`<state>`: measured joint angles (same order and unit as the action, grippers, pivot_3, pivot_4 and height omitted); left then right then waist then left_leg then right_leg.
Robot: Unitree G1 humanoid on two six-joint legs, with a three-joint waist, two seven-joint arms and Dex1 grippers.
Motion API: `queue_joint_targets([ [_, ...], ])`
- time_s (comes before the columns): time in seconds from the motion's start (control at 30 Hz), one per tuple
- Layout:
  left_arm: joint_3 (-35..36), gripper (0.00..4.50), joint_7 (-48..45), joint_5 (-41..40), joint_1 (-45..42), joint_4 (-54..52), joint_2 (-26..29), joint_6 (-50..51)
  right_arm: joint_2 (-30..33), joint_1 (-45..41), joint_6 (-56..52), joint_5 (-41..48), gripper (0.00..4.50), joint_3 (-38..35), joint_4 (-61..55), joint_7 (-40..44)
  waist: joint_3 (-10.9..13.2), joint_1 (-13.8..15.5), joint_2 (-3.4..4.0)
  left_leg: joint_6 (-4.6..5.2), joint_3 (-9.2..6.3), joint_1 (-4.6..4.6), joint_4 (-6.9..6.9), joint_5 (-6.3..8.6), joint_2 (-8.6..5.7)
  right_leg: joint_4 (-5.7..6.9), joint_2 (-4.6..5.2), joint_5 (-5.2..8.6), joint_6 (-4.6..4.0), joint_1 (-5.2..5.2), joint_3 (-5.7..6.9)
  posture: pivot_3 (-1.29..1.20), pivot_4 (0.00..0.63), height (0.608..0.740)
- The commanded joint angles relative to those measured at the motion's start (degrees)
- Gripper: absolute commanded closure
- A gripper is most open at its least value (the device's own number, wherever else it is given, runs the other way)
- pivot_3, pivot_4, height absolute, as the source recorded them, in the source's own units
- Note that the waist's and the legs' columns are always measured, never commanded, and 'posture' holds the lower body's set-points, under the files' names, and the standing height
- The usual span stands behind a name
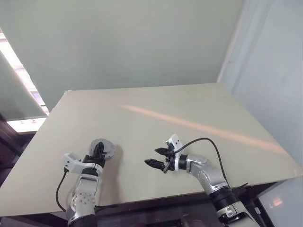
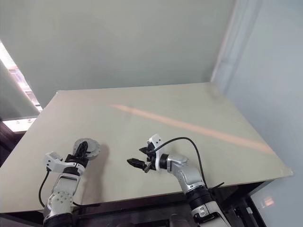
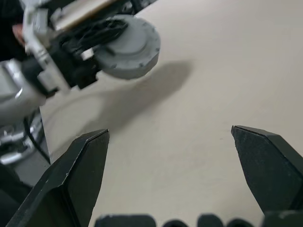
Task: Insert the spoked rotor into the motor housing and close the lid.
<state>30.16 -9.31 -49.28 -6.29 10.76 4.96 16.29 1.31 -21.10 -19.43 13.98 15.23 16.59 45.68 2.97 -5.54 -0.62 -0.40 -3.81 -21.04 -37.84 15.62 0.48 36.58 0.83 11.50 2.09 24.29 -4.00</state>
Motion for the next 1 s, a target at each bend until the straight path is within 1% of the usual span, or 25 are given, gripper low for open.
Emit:
queue_joint_targets([
  [0.03, -1.22, 2.47, -1.31, 3.70, -2.97, 0.32, 1.80, -2.77, 0.55, -0.08, 3.69, -1.64, 0.00, 1.85, -3.25, 0.82, 0.02, 0.15, -0.09, -0.01, -0.01, 0.00, 0.00, 0.01, 0.00, 0.00, 0.00, -0.03, 0.05, 0.00, 0.01, 0.00, 0.000, 0.740],
  [0.27, -1.68, 2.47, -3.28, 6.77, -4.44, 3.57, 2.60, -3.27, 0.97, 0.40, 5.80, -2.73, 0.00, 2.97, -3.34, 0.71, 0.04, 0.14, -0.30, -0.01, -0.02, 0.00, -0.01, 0.00, 0.01, 0.03, 0.00, -0.05, 0.07, 0.00, 0.02, 0.00, 0.000, 0.740],
  [0.53, -2.17, 2.47, -3.65, 9.38, -4.81, 5.34, 2.54, -3.89, 1.48, 1.07, 6.47, -3.34, 0.00, 3.22, -3.22, 0.28, 0.03, 0.14, -0.33, -0.01, -0.02, 0.02, -0.03, 0.00, 0.01, 0.06, 0.00, -0.05, 0.07, -0.01, 0.02, 0.00, 0.000, 0.740],
  [0.6, -2.37, 1.73, -2.88, 10.76, -4.87, 6.27, 3.04, -3.93, 1.50, 1.18, 6.60, -3.44, 0.00, 3.25, -3.16, 0.15, 0.03, 0.14, -0.34, -0.01, -0.02, 0.02, -0.02, 0.00, 0.01, 0.06, 0.00, -0.05, 0.08, -0.01, 0.02, 0.00, 0.000, 0.740],
  [0.67, -2.44, 1.13, -1.65, 12.56, -4.93, 7.44, 3.61, -4.28, 1.51, 1.27, 6.66, -3.45, 0.00, 3.32, -3.24, 0.00, 0.03, 0.14, -0.33, -0.01, -0.02, 0.05, -0.03, 0.00, 0.01, 0.08, 0.00, -0.05, 0.07, -0.02, 0.02, 0.00, 0.000, 0.740],
  [0.77, -2.57, 0.03, 0.14, 15.05, -4.95, 8.97, 4.46, -4.72, 1.47, 1.24, 6.79, -3.47, 0.00, 3.39, -3.12, -0.25, 0.03, 0.14, -0.33, -0.01, -0.02, 0.15, -0.04, 0.00, 0.01, 0.10, 0.00, -0.06, 0.07, -0.13, 0.02, 0.00, 0.000, 0.740],
  [1.0, -3.40, 0.03, 6.25, 24.16, -4.48, 12.50, 6.98, -9.54, 1.39, 1.00, 7.08, -3.77, 0.00, 3.60, -2.25, -0.67, 0.02, 0.15, -0.33, -0.01, -0.03, 0.26, -0.03, 0.00, 0.01, 0.11, 0.00, -0.06, 0.08, -0.23, 0.02, 0.00, 0.000, 0.740],
])
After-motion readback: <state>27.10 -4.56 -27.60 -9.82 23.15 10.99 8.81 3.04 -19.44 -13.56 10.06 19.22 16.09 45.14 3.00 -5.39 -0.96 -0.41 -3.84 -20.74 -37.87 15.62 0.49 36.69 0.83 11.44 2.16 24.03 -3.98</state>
